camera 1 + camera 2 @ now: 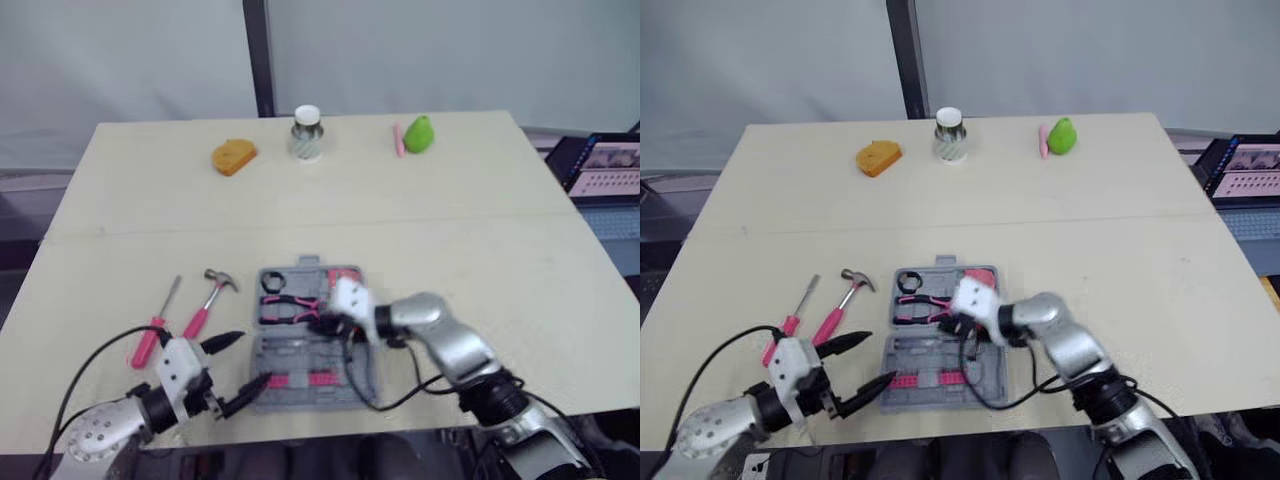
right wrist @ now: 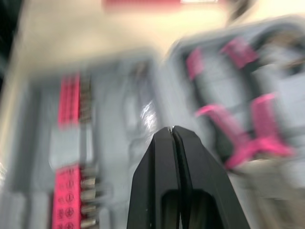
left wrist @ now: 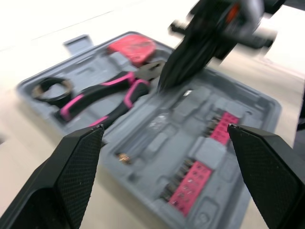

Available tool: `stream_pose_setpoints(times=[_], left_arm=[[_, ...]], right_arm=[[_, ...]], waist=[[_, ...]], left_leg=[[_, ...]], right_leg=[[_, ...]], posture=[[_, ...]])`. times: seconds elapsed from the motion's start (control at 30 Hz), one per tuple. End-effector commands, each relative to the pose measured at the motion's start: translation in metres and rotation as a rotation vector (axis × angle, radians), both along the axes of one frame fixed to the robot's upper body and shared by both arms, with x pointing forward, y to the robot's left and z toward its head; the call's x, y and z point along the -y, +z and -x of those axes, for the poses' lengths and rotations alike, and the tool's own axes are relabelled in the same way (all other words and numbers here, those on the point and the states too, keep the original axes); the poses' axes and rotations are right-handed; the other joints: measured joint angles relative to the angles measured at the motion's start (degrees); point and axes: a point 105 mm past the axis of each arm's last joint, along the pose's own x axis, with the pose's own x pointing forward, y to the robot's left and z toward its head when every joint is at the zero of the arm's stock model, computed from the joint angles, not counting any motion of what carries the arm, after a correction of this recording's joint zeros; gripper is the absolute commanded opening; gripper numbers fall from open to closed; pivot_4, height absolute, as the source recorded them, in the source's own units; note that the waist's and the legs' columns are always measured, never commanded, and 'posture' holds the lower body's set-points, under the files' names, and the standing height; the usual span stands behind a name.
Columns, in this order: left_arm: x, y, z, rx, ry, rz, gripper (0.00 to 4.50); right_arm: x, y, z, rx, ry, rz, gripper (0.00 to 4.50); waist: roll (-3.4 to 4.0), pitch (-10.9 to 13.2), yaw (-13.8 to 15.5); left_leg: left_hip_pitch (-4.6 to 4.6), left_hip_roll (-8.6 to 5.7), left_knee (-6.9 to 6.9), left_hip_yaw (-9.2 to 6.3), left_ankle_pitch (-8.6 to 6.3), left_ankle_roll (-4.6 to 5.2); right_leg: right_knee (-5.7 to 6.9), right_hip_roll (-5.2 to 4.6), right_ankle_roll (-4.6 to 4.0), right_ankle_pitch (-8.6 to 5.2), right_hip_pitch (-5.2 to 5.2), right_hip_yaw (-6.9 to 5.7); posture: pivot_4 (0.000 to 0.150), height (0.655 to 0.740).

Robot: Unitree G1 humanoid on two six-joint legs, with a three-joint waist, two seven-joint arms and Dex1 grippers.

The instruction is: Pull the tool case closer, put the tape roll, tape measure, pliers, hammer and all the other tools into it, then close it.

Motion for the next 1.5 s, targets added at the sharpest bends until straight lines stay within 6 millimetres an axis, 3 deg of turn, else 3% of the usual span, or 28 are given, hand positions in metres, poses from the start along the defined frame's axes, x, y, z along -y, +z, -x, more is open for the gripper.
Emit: stream_pose_setpoints(times=[0.03,0.13,0.27,0.43,0.6,0.73,1.0,1.13,1.17,1.23,1.33,1.43,1.5], left_arm=[[-0.027,0.018,-0.013,0.002,0.099,0.004,4.5],[-0.08,0.023,-0.023,-0.014,0.264,-0.057,4.5],[-0.157,0.03,-0.021,-0.008,0.472,-0.124,4.5],[-0.213,0.031,-0.008,-0.005,0.64,-0.142,4.5],[-0.24,0.021,0.001,-0.015,0.735,-0.144,4.5],[-0.243,0.016,-0.001,-0.015,0.736,-0.143,4.5],[-0.234,0.016,-0.012,0.002,0.699,-0.141,4.5],[-0.218,0.016,-0.016,0.012,0.658,-0.137,4.5],[-0.212,0.018,-0.017,0.018,0.645,-0.129,4.5],[-0.194,0.02,-0.019,0.022,0.609,-0.113,4.5],[-0.172,0.018,-0.024,0.025,0.62,-0.059,4.5],[-0.164,0.015,-0.027,0.021,0.65,-0.045,4.5],[-0.15,0.009,-0.032,0.019,0.671,-0.019,4.5]], right_arm=[[0.044,0.036,0.007,-0.054,-0.037,-0.131,0.09],[0.107,0.032,0.004,-0.122,-0.217,-0.128,0.09],[0.197,0.015,0.01,-0.162,-0.512,-0.076,1.87],[0.263,0.004,0.021,-0.134,-0.75,-0.041,4.44],[0.302,-0.006,0.027,-0.107,-0.93,-0.078,4.48],[0.311,-0.015,0.029,-0.106,-0.966,-0.068,4.48],[0.304,-0.013,0.022,-0.087,-0.94,-0.073,4.48],[0.285,-0.003,0.017,-0.066,-0.864,-0.093,4.48],[0.274,0.001,0.015,-0.058,-0.825,-0.101,4.48],[0.234,0.017,0.01,-0.044,-0.685,-0.133,4.48],[0.162,0.038,0.008,-0.02,-0.445,-0.162,4.48],[0.129,0.048,0.009,-0.005,-0.349,-0.168,4.48],[0.096,0.054,0.01,0.019,-0.24,-0.159,4.48]], waist=[[-0.03,0.1,0.4],[-0.09,0.1,0.8],[-0.16,0.3,0.9],[-0.3,0.4,0.7],[-0.36,0.4,0.5],[-0.44,0.5,0.5],[-0.42,0.5,0.0],[-0.42,0.5,-0.3],[-0.42,0.5,-0.3],[-0.38,0.5,-0.4],[-0.37,0.5,-0.7],[-0.43,0.6,-0.3],[-0.49,0.6,-0.1]], left_leg=[[-0.01,0.0,0.0,-0.05,0.0,0.01],[0.0,0.01,-0.05,-0.03,0.0,0.0],[0.01,0.0,-0.1,0.2,-0.01,0.02],[0.08,0.03,-0.1,0.39,-0.02,0.03],[0.1,0.05,-0.14,0.45,-0.02,0.03],[0.14,0.06,-0.12,0.48,-0.02,0.02],[0.15,0.1,-0.12,0.5,-0.02,0.01],[0.15,0.12,-0.13,0.5,-0.03,0.0],[0.14,0.13,-0.13,0.5,-0.03,0.0],[0.15,0.14,-0.13,0.5,-0.03,0.0],[0.18,0.28,-0.13,0.57,-0.06,-0.06],[0.18,0.31,-0.11,0.56,-0.08,-0.09],[0.15,0.25,-0.09,0.52,-0.12,-0.07]], right_leg=[[0.0,0.01,0.0,0.0,0.01,-0.01],[-0.04,0.06,0.0,0.0,0.02,-0.02],[-0.07,0.06,0.0,0.0,-0.04,0.02],[-0.01,0.06,0.0,0.0,-0.12,0.16],[0.0,0.06,0.01,0.0,-0.15,0.22],[0.07,0.06,0.01,0.0,-0.15,0.26],[0.11,0.06,0.01,0.0,-0.17,0.28],[0.11,0.06,0.01,0.0,-0.18,0.27],[0.11,0.06,0.01,0.0,-0.18,0.27],[0.12,0.06,0.01,0.0,-0.18,0.28],[0.13,0.14,0.01,0.0,-0.2,0.3],[0.17,0.15,0.01,0.0,-0.24,0.29],[0.19,0.12,0.0,0.0,-0.24,0.28]], posture=[[0.15,0.74],[0.15,0.74],[0.15,0.74],[0.15,0.74],[0.15,0.74],[0.15,0.74],[0.15,0.74],[0.15,0.74],[0.15,0.74],[0.15,0.74],[0.15,0.74],[0.15,0.74],[0.15,0.74]])
